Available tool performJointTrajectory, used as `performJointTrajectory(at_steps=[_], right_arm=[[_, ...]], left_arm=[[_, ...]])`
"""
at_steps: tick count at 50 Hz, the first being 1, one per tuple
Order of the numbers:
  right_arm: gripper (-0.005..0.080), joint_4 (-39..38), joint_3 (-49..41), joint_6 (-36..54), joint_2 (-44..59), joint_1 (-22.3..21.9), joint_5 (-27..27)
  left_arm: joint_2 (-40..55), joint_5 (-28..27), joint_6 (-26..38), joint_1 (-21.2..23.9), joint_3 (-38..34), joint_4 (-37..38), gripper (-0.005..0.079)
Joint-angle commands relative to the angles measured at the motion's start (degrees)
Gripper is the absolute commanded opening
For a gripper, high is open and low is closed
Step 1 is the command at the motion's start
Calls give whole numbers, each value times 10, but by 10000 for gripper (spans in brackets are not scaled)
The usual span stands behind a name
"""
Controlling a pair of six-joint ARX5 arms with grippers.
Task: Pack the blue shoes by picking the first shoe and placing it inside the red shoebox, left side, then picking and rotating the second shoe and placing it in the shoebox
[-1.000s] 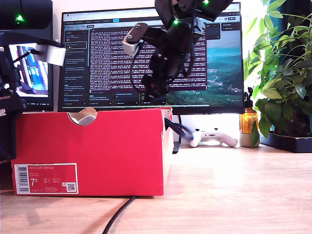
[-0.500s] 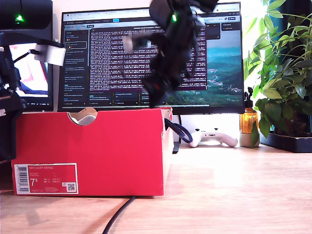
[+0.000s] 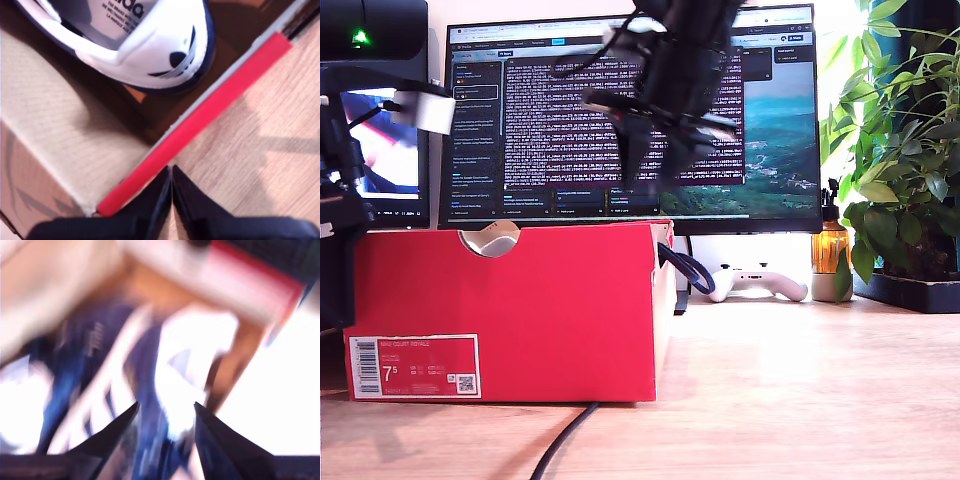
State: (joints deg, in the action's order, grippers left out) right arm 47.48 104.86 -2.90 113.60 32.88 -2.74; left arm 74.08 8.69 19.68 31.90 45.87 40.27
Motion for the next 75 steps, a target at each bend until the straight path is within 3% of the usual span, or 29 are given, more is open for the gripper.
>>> performJointTrajectory(at_steps=[1,15,25,42,52,75], right_arm=[[304,15,7,-17,10,-11,-29],[358,22,10,-44,10,-42,-123],[357,-42,10,-48,10,-50,-168],[355,-81,10,-65,27,-53,-231],[354,-138,10,-61,29,-52,-222],[355,-137,10,-33,69,-63,-223]], left_arm=[[5,-9,-2,2,0,-9,-16],[5,-23,-2,3,0,-11,-16],[5,-23,-2,3,0,-10,-16],[5,-23,-2,3,0,-10,-16],[5,-23,-2,2,0,-11,-16],[5,-23,-2,2,0,-14,-16]])
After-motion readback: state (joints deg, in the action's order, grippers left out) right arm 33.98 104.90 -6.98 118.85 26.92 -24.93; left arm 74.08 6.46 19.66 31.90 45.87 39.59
